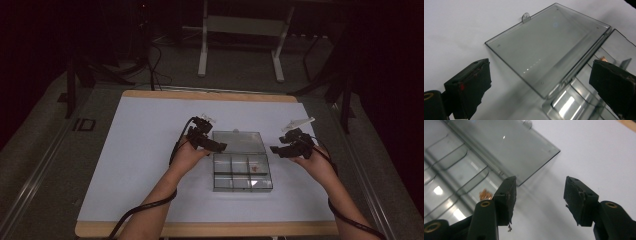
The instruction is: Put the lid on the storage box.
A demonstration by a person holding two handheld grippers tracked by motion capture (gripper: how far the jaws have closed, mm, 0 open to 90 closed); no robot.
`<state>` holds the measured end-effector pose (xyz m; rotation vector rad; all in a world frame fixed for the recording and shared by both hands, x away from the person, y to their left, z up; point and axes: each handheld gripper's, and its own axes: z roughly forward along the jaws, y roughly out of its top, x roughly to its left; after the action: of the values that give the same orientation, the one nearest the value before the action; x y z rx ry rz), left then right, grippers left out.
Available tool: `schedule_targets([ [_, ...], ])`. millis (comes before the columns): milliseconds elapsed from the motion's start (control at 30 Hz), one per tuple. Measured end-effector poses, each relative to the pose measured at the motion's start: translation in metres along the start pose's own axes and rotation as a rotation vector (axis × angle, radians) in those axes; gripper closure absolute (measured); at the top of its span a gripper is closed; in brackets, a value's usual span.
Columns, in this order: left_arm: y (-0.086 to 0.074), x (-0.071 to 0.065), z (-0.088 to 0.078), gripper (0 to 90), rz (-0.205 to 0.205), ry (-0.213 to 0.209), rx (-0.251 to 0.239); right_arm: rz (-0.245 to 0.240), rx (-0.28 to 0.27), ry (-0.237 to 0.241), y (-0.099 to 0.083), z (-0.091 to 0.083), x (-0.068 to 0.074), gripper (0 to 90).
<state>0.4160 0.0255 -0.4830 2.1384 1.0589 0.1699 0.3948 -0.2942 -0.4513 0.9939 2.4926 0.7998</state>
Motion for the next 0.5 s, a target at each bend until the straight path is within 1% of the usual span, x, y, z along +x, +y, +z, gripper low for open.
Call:
schedule_targets([
  [33, 0.002, -0.001, 0.003, 4.3, -0.007, 0.004, 0.004, 0.012, -0.003, -0.004, 0.001, 0.001, -0.001, 43.4],
  [100, 0.004, -0.001, 0.007, 4.3, -0.012, 0.005, 0.007, 0.018, -0.014, -0.020, 0.002, 0.003, -0.002, 43.4],
  [233, 0.008, 0.001, 0.015, 4.4, -0.047, -0.013, 0.013, 0.030, -0.024, -0.037, 0.002, 0.007, -0.004, 43.6],
  [267, 0.008, 0.001, 0.017, 4.4, -0.053, -0.003, 0.019, 0.028, -0.024, -0.041, 0.002, 0.008, -0.005, 43.7],
  [300, 0.009, 0.002, 0.018, 6.1, -0.063, 0.001, 0.021, 0.029, -0.022, -0.046, 0.002, 0.009, -0.005, 44.0],
  [367, 0.009, 0.004, 0.020, 14.9, -0.081, -0.003, 0.024, 0.030, -0.020, -0.048, 0.003, 0.011, -0.005, 44.0],
  [433, 0.008, 0.008, 0.024, 15.5, -0.114, -0.016, 0.036, 0.025, -0.015, -0.054, 0.003, 0.012, -0.005, 44.0],
  [467, 0.008, 0.010, 0.025, 15.7, -0.127, -0.016, 0.045, 0.023, -0.012, -0.052, 0.003, 0.013, -0.005, 44.0],
  [500, 0.007, 0.011, 0.026, 16.0, -0.140, -0.005, 0.049, 0.021, -0.013, -0.052, 0.003, 0.014, -0.004, 44.0],
])
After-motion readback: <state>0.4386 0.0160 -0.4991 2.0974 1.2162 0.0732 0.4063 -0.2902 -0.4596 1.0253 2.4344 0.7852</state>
